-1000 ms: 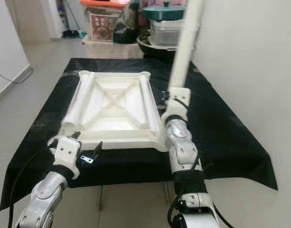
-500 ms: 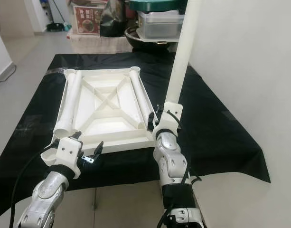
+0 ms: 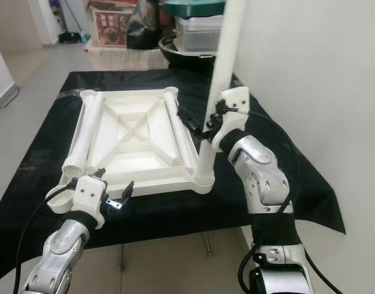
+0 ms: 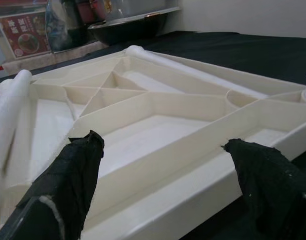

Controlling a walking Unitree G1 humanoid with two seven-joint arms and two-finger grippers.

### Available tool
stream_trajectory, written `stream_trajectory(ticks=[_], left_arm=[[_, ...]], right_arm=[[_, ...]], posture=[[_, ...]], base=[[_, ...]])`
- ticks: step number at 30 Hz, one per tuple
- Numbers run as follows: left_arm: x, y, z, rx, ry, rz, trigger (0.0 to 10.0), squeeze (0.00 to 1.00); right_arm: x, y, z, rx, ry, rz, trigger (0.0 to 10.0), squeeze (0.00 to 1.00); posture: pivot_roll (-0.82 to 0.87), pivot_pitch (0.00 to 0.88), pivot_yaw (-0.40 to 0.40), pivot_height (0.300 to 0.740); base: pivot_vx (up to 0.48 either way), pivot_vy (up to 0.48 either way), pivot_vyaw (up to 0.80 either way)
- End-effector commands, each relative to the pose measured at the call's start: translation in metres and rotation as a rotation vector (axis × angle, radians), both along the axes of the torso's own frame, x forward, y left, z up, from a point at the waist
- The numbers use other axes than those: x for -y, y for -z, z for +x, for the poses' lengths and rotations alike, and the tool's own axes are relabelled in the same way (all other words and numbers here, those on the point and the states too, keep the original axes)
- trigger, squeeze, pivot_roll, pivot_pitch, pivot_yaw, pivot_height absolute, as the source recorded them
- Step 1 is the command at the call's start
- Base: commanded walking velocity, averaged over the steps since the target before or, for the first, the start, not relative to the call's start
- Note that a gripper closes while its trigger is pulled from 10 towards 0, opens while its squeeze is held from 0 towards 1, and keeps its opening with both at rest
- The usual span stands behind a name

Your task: Building children table

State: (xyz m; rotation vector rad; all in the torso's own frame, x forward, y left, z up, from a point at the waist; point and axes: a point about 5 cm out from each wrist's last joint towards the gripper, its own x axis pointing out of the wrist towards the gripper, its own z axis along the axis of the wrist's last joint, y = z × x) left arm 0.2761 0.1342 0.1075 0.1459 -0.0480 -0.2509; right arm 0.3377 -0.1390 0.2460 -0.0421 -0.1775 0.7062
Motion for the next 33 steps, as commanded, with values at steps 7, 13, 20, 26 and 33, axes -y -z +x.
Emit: stream_trajectory(ticks=[7,13,20,26,33], left_arm=[[-0.002,0.000,-0.002,0.006,-0.002,0.008,10.0,0.00],[-0.005,0.000,-0.002,0.009,-0.010,0.014,10.0,0.00],[-0.001,0.003,-0.003,0.000,-0.002,0.009,10.0,0.00],[0.001,0.004,-0.003,-0.007,0.010,0.007,10.0,0.00],[0.003,0.003,-0.001,-0.007,0.025,0.008,10.0,0.00]], right_arm=[[-0.048,0.041,0.010,-0.123,-0.206,-0.096,3.5,0.00],[-0.031,0.051,0.033,-0.208,0.017,-0.108,0.0,0.00],[0.038,0.071,0.046,-0.356,0.721,0.070,0.0,0.00],[-0.003,0.091,0.008,-0.419,0.793,0.176,10.0,0.00],[-0.042,0.071,-0.003,-0.297,0.574,0.214,10.0,1.00]], posture=[[0.04,0.000,-0.081,0.740],[0.04,0.000,-0.084,0.740],[0.03,0.000,-0.075,0.740],[0.00,0.000,-0.050,0.740],[-0.01,0.000,-0.045,0.740]], base=[[0.000,0.000,0.00],[0.000,0.000,0.00],[0.000,0.000,0.00],[0.000,0.000,0.00],[0.000,0.000,0.00]])
